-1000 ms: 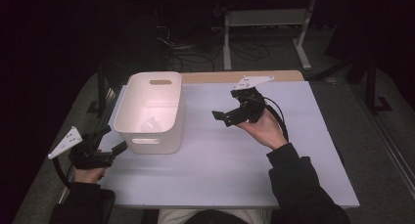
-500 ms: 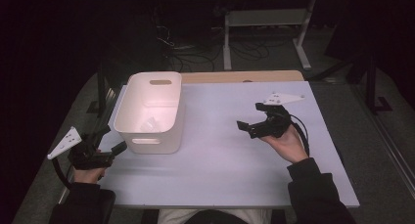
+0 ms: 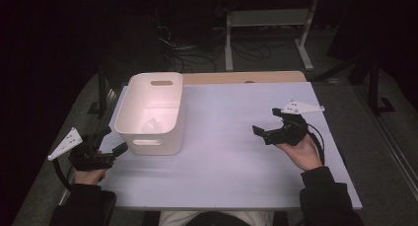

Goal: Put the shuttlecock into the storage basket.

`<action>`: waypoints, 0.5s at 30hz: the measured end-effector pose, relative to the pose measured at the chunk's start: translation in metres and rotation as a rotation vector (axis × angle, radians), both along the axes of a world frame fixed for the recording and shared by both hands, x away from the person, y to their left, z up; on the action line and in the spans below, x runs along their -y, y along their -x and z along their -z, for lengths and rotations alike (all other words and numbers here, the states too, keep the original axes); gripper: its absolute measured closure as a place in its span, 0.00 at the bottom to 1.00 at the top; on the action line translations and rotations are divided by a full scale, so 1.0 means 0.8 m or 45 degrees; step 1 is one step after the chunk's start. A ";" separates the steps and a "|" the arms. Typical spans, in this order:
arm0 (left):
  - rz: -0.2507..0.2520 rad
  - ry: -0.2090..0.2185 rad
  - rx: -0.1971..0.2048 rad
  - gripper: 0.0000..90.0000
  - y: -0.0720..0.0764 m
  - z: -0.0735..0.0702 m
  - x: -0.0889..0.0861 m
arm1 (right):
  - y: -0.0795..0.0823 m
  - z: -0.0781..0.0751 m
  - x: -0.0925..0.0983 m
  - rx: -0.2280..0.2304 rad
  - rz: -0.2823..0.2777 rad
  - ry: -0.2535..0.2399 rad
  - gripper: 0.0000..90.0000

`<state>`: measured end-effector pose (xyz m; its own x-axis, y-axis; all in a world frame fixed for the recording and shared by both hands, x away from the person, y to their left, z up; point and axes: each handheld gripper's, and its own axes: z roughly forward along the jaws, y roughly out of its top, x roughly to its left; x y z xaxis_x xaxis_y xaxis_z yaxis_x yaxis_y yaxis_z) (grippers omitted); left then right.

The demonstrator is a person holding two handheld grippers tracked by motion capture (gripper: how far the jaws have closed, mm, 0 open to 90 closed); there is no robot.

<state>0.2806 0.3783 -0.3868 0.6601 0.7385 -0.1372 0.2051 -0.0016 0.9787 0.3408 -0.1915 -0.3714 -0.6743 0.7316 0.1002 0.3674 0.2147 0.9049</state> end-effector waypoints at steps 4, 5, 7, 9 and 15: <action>-0.001 0.000 -0.001 0.00 0.000 0.000 0.000 | 0.003 0.002 0.002 0.010 0.005 0.010 0.00; -0.001 -0.001 -0.001 0.00 0.000 0.000 0.000 | 0.004 0.003 0.003 0.010 0.008 0.011 0.00; -0.002 0.001 -0.002 0.00 0.000 0.000 0.000 | 0.006 0.005 0.006 0.016 0.013 0.014 0.00; -0.003 0.001 -0.002 0.00 0.000 0.000 0.000 | 0.007 0.006 0.007 0.023 0.018 0.015 0.00; -0.003 -0.002 -0.007 0.00 0.000 0.000 0.000 | 0.018 0.016 0.019 0.045 0.041 0.030 0.00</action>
